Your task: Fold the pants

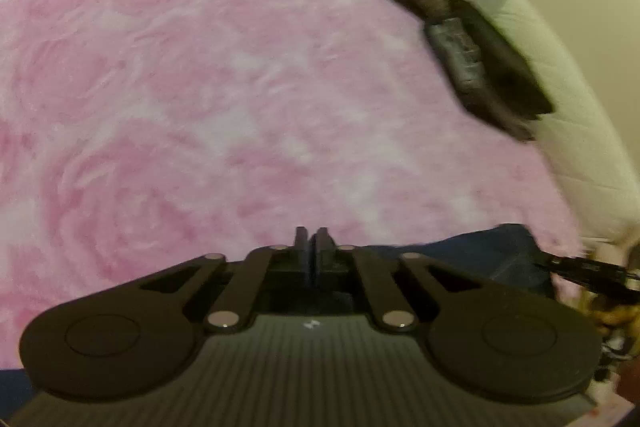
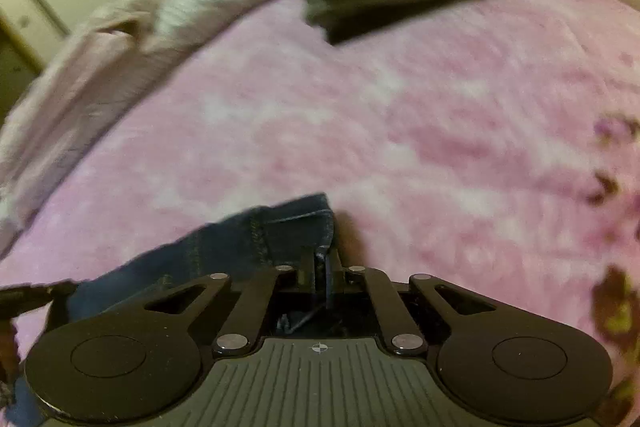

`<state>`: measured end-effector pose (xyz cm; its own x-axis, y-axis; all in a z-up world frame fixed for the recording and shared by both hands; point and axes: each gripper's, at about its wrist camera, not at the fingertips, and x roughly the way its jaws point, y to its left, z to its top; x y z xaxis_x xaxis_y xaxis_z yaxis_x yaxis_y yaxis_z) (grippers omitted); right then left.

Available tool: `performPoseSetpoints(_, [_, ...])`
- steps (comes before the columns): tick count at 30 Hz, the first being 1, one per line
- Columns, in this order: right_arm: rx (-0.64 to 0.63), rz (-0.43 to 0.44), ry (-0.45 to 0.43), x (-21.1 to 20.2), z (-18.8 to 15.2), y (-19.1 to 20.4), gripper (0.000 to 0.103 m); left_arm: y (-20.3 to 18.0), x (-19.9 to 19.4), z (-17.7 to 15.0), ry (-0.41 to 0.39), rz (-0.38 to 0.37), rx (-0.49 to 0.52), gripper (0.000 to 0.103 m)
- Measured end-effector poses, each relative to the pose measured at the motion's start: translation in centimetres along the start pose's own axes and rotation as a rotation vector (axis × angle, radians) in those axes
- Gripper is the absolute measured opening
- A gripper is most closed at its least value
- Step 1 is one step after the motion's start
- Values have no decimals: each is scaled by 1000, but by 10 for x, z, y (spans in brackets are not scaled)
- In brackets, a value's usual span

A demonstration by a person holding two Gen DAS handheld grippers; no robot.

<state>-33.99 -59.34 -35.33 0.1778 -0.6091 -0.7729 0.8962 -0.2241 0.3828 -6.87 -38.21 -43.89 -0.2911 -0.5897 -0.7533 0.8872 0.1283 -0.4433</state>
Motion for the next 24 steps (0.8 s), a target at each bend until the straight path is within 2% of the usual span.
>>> performPoseSetpoints(1, [-7, -35, 1, 6, -2, 3, 5, -2, 11, -9, 6, 62, 12, 4])
performPoseSetpoints(4, [-61, -136, -7, 9, 0, 13, 10, -17, 14, -16, -43, 157, 96, 4])
performPoseSetpoints(6, [-104, -207, -34, -3, 1, 21, 18, -23, -1, -14, -95, 224, 91, 4])
performPoseSetpoints(8, [-171, -300, -90, -23, -3, 32, 22, -19, -25, -13, -165, 282, 56, 7])
performPoseSetpoints(9, [-191, -313, -113, -32, -6, 36, 23, -15, -39, -14, -190, 286, 37, 10])
performPoseSetpoints(11, [-210, -275, -142, -56, -21, 46, 23, -9, -74, -22, -213, 291, 23, 11])
performPoseSetpoints(14, [-235, -164, -108, -79, -56, 66, 23, -9, -116, -50, -187, 282, 63, 14])
performPoseSetpoints(17, [-332, -114, -103, -80, -97, 92, 23, -1, -141, -88, -143, 261, 82, 15])
performPoseSetpoints(19, [-432, -134, -113, -66, -126, 103, 24, 7, -139, -113, -112, 264, 97, 15])
performPoseSetpoints(21, [-550, -186, -62, -39, -156, 105, 24, 23, -130, -136, -76, 271, 113, 15])
performPoseSetpoints(22, [-607, -199, -90, -35, -169, 104, 24, 33, -126, -146, -69, 276, 119, 14])
performPoseSetpoints(24, [-643, -212, -158, -36, -182, 103, 24, 44, -132, -158, -120, 224, 153, 14])
